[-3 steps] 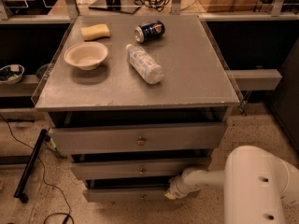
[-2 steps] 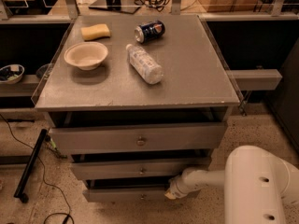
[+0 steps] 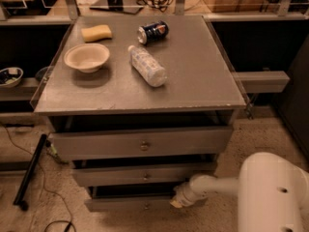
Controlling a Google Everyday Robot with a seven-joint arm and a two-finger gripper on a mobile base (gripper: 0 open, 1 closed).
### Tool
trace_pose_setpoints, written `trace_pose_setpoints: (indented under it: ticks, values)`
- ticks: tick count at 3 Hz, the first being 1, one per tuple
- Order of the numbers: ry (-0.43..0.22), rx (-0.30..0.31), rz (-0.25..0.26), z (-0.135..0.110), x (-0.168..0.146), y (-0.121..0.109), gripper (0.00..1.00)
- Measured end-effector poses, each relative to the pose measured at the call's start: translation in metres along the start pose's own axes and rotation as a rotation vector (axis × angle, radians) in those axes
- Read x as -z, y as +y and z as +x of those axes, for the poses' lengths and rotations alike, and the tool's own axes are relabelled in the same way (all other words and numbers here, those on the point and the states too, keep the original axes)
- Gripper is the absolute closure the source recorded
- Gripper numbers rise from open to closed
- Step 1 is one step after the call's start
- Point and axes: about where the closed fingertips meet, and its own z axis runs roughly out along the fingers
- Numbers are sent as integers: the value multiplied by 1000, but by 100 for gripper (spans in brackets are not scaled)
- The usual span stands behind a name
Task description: Open bottom drawer
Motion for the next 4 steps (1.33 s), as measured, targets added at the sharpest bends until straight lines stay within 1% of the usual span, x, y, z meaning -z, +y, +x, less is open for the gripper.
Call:
trace_pose_setpoints:
  ticks: [1,2,3,4]
  values:
    - [-70,-69,-34,32,56,53,100]
    - [-71,-75,-32,36,57,54,100]
    - [-71,-75,-32,36,57,54,82]
    - [-71,-75,-32,36,57,54,58]
